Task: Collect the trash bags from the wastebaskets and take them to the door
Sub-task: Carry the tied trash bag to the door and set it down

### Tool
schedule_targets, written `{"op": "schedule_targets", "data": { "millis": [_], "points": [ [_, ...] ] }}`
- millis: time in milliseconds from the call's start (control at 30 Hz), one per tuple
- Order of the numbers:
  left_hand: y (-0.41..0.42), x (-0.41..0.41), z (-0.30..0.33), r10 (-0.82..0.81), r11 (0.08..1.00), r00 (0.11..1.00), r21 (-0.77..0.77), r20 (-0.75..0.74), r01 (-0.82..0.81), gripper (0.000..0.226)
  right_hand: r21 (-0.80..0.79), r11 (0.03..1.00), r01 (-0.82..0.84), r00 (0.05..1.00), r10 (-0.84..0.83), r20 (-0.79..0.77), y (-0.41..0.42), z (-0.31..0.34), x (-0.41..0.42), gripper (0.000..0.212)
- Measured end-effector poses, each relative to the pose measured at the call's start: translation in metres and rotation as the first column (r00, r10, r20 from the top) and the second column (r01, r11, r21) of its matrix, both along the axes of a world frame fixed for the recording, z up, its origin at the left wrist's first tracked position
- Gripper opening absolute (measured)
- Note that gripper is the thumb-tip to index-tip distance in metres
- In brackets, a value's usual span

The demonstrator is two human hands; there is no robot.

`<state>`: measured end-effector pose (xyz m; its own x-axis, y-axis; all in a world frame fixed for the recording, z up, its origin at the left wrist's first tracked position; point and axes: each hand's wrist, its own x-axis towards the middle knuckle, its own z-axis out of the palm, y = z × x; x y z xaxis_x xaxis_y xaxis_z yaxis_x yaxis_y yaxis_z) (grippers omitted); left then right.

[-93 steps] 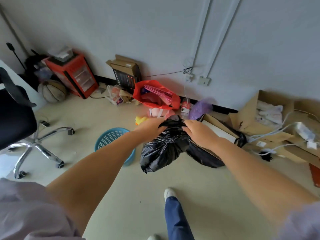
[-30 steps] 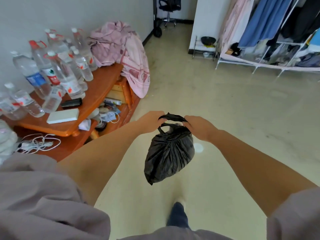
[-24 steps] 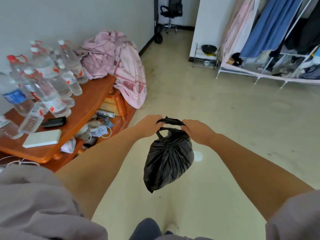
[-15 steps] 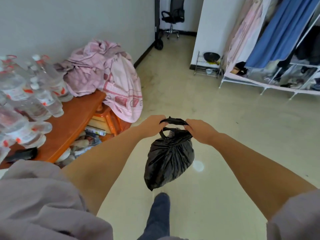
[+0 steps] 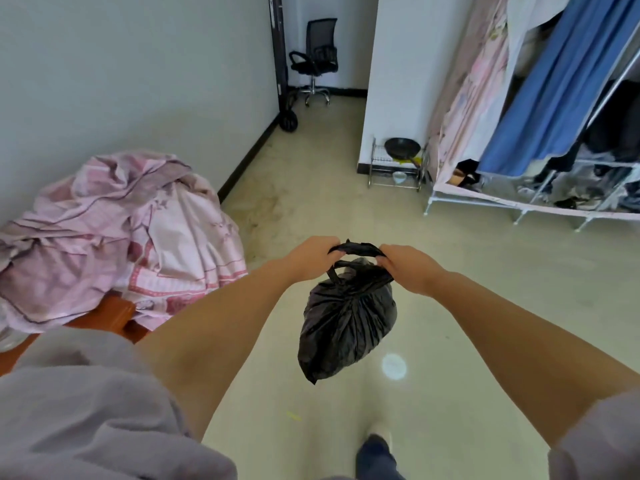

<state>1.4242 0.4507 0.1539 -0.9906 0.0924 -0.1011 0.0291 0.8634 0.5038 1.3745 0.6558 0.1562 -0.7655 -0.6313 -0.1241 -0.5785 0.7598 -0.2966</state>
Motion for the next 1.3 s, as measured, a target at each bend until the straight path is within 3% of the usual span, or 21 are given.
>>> {"op": "schedule_targets", "data": {
  "millis": [500, 767, 1100, 1300],
  "points": [
    [-0.062, -0.358, -0.012, 0.168, 0.984, 0.986, 0.055, 0.012, -0.169, 0.029, 0.063, 0.983, -0.172, 0.985, 0.171, 0.017, -0.075, -0.005, -0.388, 0.020],
    [-0.162, -0.544, -0.032, 0.176, 0.978, 0.984, 0.105, 0.024, -0.178, 0.025, 0.047, 0.985, -0.163, 0.987, 0.162, 0.022, -0.177, -0.022, -0.576, 0.021],
    [-0.292, -0.758, -0.012, 0.164, 0.982, 0.986, 0.093, 0.005, -0.164, 0.024, 0.015, 0.995, -0.094, 0.995, 0.093, 0.039, -0.305, -0.008, -0.777, 0.022],
    [-0.359, -0.893, -0.016, 0.194, 0.977, 0.981, 0.092, -0.006, -0.193, 0.026, -0.011, 0.990, -0.140, 0.989, 0.140, 0.037, -0.371, -0.006, -0.910, 0.021]
  ]
}}
